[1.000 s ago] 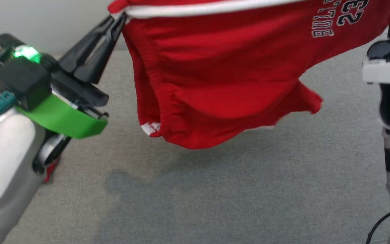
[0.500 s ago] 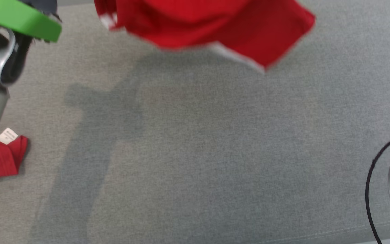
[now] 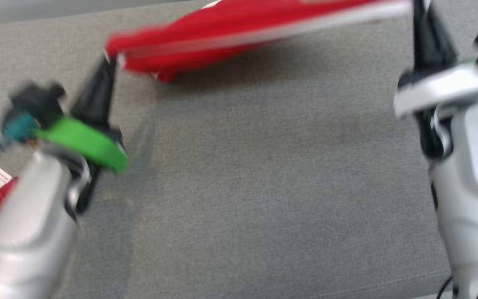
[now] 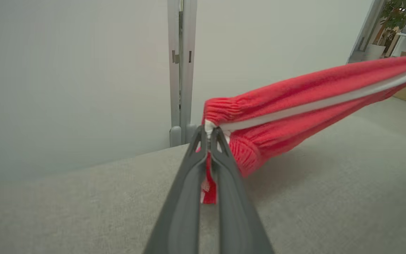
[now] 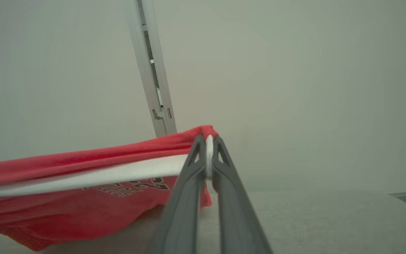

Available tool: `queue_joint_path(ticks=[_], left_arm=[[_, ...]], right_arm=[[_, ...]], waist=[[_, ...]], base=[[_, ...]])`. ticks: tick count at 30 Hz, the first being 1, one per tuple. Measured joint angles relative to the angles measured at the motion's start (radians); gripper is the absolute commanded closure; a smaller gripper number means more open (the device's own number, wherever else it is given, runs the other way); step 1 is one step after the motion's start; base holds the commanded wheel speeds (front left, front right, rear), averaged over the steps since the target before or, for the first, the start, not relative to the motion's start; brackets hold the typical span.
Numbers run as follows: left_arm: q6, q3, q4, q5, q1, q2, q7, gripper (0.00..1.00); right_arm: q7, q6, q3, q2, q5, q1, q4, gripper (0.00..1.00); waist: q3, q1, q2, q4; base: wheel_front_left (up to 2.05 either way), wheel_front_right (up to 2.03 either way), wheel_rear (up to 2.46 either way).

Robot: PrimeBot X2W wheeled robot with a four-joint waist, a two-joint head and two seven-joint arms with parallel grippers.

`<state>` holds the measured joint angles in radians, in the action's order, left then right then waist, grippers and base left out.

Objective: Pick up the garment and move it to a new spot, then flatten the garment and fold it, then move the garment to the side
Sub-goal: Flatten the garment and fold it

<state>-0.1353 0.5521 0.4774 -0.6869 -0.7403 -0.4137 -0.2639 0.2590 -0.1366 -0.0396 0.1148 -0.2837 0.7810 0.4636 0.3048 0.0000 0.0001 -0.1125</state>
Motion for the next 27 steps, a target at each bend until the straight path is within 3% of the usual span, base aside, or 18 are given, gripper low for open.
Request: queue_joint_path(ticks=[9,16,22,27], left_arm=[[-0.002,-0.047,0.034,0.037,0.435,0.159,0.0,1.0],[-0.003,-0.083,0.001,0.094,0.61,0.221,0.0,1.0],[-0.006,-0.121,-0.063,0.174,0.646,0.225,0.0,1.0],[-0.005,-0.143,-0.143,0.214,0.574,0.221,0.0,1.0]], right_arm=[[0.0,-0.003,-0.061,-0.015,-0.075,-0.489,-0.08,1.0],[0.0,-0.004,-0.105,-0.036,-0.134,-0.718,-0.172,1.0],[-0.003,-0.004,-0.131,-0.048,-0.2,-0.769,-0.27,1.0],[-0.002,-0.002,-0.129,-0.042,-0.195,-0.682,-0.312,1.0]], waist=[[-0.08,0.0,0.0,0.007],[-0.14,0.0,0.0,0.026],[-0.137,0.0,0.0,0.051],[-0.097,0.0,0.0,0.068]], base=[[0.0,0.0,0.0],[0.0,0.0,0.0],[0.0,0.0,0.0],[0.0,0.0,0.0]])
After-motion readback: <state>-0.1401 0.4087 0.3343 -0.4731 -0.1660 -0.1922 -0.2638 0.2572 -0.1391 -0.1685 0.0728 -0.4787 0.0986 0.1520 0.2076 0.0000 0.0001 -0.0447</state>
